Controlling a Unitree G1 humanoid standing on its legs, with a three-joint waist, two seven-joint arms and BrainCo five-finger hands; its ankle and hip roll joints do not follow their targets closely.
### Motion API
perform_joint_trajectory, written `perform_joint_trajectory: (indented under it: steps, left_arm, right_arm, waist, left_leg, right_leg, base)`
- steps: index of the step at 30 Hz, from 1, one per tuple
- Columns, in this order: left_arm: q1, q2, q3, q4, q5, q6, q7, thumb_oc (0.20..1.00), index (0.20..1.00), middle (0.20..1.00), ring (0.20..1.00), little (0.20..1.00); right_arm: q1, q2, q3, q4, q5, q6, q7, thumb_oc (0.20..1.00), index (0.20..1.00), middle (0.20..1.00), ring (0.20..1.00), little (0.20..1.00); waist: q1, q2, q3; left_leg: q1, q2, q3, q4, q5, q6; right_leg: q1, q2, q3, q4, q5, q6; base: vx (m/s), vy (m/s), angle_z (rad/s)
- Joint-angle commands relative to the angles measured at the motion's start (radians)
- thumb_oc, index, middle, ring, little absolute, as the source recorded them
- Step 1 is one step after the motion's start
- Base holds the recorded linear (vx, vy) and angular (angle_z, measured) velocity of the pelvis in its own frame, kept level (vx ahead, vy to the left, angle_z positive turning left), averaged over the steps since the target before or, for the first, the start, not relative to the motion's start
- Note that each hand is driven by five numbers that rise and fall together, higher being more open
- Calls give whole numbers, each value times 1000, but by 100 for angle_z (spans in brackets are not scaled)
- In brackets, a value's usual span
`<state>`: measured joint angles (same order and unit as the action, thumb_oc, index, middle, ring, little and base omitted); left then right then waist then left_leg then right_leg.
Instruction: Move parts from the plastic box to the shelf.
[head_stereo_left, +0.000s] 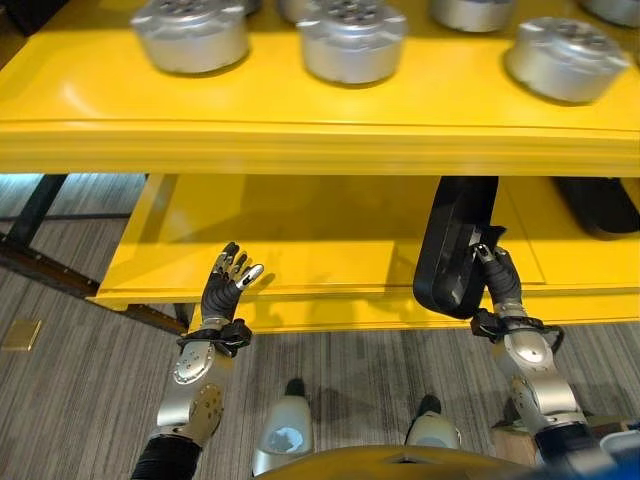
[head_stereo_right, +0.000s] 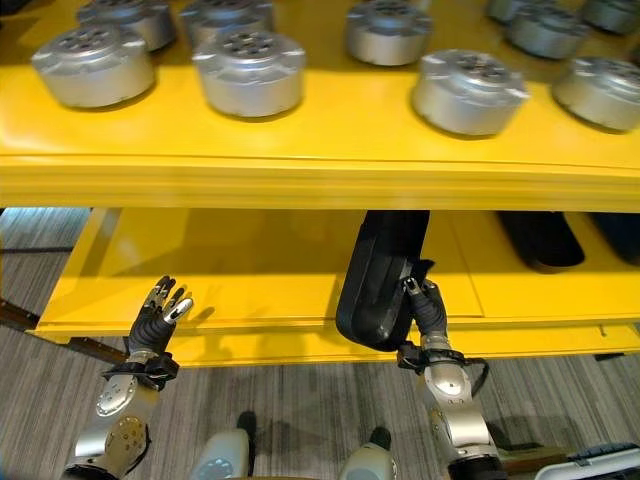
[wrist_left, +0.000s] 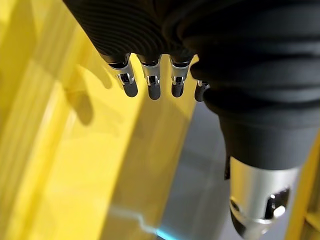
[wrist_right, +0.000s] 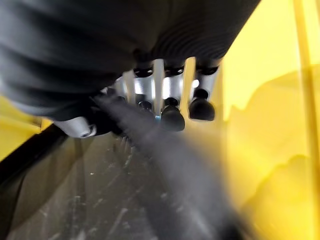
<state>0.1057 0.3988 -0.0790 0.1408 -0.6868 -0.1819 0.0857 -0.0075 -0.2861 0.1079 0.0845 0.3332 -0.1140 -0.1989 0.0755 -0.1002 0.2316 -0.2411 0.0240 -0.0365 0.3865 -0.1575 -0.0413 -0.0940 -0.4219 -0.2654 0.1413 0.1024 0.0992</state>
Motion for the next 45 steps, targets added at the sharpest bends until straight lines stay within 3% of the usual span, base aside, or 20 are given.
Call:
perform_joint_trajectory:
  steps: [1, 9, 17, 19, 22, 26, 30, 31, 32, 34, 36, 45]
  left_arm:
    - [23, 0, 8, -100, 11, -47, -9, 1000, 1000, 1000, 1000, 1000]
    - [-19, 23, -24, -111, -4, -49, 8, 1000, 1000, 1000, 1000, 1000]
    - [-94, 86, -66, -178, -49, -68, 39, 1000, 1000, 1000, 1000, 1000]
    - [-95, 84, -66, -181, -52, -70, 41, 1000, 1000, 1000, 1000, 1000]
    - [-87, 90, -66, -226, -61, -72, 49, 1000, 1000, 1000, 1000, 1000]
    - [-70, 98, -68, -260, -68, -78, 48, 1000, 1000, 1000, 1000, 1000]
    - [-51, 113, -102, -289, -75, -75, 41, 1000, 1000, 1000, 1000, 1000]
    - [-48, 119, -107, -294, -79, -76, 37, 1000, 1000, 1000, 1000, 1000]
    - [-50, 117, -106, -295, -79, -76, 37, 1000, 1000, 1000, 1000, 1000]
    - [-49, 124, -119, -301, -85, -83, 31, 1000, 1000, 1000, 1000, 1000]
    - [-49, 128, -129, -295, -88, -86, 27, 1000, 1000, 1000, 1000, 1000]
    - [-63, 136, -140, -278, -96, -94, 18, 1000, 1000, 1000, 1000, 1000]
  right_arm:
    - [-117, -65, -10, -23, 42, -51, -18, 200, 200, 200, 200, 200]
    - [-297, -78, 17, 80, 70, -41, -75, 200, 200, 200, 200, 200]
    - [-680, -228, 24, 254, 121, -38, -194, 200, 200, 200, 200, 200]
    - [-694, -236, 28, 262, 122, -39, -196, 200, 200, 200, 200, 200]
    - [-782, -318, 29, 295, 97, -29, -219, 200, 200, 200, 200, 200]
    - [-878, -391, 51, 357, 74, -22, -225, 200, 200, 200, 200, 200]
    - [-1076, -518, 177, 575, 50, -2, -197, 200, 200, 200, 200, 200]
    - [-1110, -550, 221, 611, 27, 8, -177, 200, 200, 200, 200, 200]
    - [-1119, -551, 226, 616, 28, 6, -176, 200, 200, 200, 200, 200]
    - [-1194, -591, 307, 709, 20, 14, -146, 200, 200, 200, 200, 200]
    - [-1238, -605, 353, 790, 10, 17, -134, 200, 200, 200, 200, 200]
    - [-1343, -628, 495, 1027, -71, 44, -73, 200, 200, 200, 200, 200]
  waist:
    - [-2, 18, 11]
    - [34, 9, 55]
    - [50, 50, 182]
    - [49, 50, 183]
    - [42, 64, 196]
    - [39, 75, 210]
    - [31, 82, 230]
    - [33, 81, 228]
    - [31, 83, 231]
    - [27, 81, 235]
    - [27, 85, 239]
    - [21, 89, 249]
  left_leg:
    - [7, 86, 11, -94, 75, -40]
    - [-67, 77, 5, -35, 60, -35]
    - [-200, 107, -4, 85, 51, -51]
    - [-209, 107, -4, 96, 46, -52]
    - [-285, 110, -22, 162, 35, -57]
    - [-340, 114, -30, 208, 29, -60]
    - [-420, 136, -36, 262, 24, -65]
    - [-416, 142, -38, 272, -4, -72]
    - [-428, 139, -36, 265, 24, -67]
    - [-438, 143, -35, 263, 27, -71]
    - [-430, 151, -35, 274, -1, -78]
    - [-427, 155, -34, 256, 9, -82]
  right_leg:
    - [82, 11, -24, 16, -21, 97]
    - [54, 14, -34, 13, -34, 90]
    - [-142, 32, 23, 220, -127, 62]
    - [-160, 31, 31, 239, -136, 59]
    - [-253, 27, 43, 359, -190, 42]
    - [-330, 28, 60, 432, -212, 33]
    - [-452, 41, 93, 522, -242, 18]
    - [-456, 44, 100, 539, -269, 25]
    - [-467, 43, 98, 530, -245, 17]
    - [-486, 49, 103, 536, -245, 15]
    - [-489, 53, 111, 554, -271, 23]
    - [-500, 65, 114, 549, -273, 19]
  base:
    - [6, 64, 9]
    - [-22, -3, 4]
    - [-131, -29, -2]
    - [-62, -15, -6]
    - [-114, -43, -1]
    - [-104, -28, 3]
    - [-97, -62, -15]
    - [-52, -31, -10]
    - [-40, -33, -7]
    - [-89, -29, -7]
    - [43, -31, -7]
    - [-4, -8, -2]
